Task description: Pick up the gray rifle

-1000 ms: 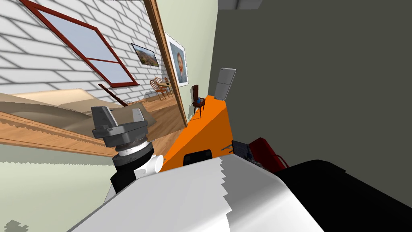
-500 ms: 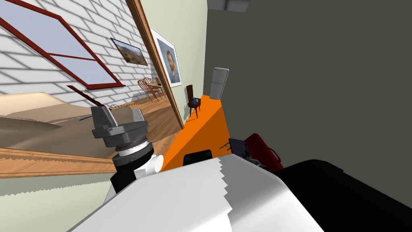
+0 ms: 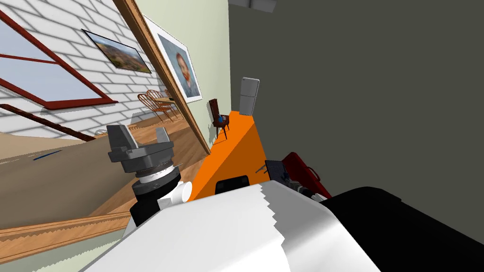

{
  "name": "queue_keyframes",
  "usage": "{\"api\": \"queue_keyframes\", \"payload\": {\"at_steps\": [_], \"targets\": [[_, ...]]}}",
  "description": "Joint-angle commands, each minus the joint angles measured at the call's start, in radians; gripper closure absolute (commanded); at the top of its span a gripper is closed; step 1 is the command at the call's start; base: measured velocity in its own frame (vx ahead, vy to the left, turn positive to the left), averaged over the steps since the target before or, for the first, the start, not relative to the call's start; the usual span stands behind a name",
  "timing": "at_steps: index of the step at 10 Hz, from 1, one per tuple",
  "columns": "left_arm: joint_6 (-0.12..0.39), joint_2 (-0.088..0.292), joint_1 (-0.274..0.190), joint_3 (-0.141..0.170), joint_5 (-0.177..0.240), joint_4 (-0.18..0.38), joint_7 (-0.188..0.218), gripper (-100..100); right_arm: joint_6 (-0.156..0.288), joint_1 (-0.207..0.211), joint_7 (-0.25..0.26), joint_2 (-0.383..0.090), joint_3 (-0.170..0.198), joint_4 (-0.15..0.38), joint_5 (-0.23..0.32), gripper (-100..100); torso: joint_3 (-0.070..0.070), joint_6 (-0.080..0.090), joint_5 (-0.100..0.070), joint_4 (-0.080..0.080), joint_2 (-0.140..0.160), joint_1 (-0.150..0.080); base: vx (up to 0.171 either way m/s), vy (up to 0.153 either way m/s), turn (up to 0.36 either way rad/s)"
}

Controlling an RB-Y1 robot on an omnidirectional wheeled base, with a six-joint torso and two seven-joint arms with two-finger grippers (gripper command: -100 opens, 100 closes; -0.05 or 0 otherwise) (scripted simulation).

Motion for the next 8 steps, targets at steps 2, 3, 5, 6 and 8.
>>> {"api": "queue_keyframes", "payload": {"at_steps": [2,3,5,6,8], "targets": [[0.0,0.0,0.0,0.0,0.0,0.0,0.0,0,0.014,0.008,-0.036,-0.005,0.025,-0.06,0.029,100,0.0,0.001,0.0,0.0,0.001,0.0,0.029,-0.006,-0.163],[0.0,0.0,0.0,0.0,0.0,0.0,0.0,0,0.029,0.017,-0.069,-0.007,0.049,-0.097,0.056,100,0.001,0.0,0.0,0.0,0.001,0.0,0.04,-0.01,-0.227],[0.0,0.0,0.0,0.0,0.0,0.0,0.0,0,0.044,0.026,-0.103,-0.009,0.072,-0.147,0.083,100,0.001,0.0,0.0,0.0,0.001,0.0,0.033,-0.002,-0.177],[0.0,0.0,0.0,0.0,0.0,0.0,0.0,0,0.044,0.026,-0.103,-0.009,0.072,-0.166,0.083,100,0.0,0.001,0.001,0.0,0.001,0.001,0.032,0.003,-0.126],[0.0,0.0,0.0,0.0,0.0,0.0,0.0,0,0.059,0.035,-0.136,-0.011,0.096,-0.227,0.109,100,0.0,0.002,0.001,0.0,0.001,0.001,0.041,-0.002,-0.193]]}}
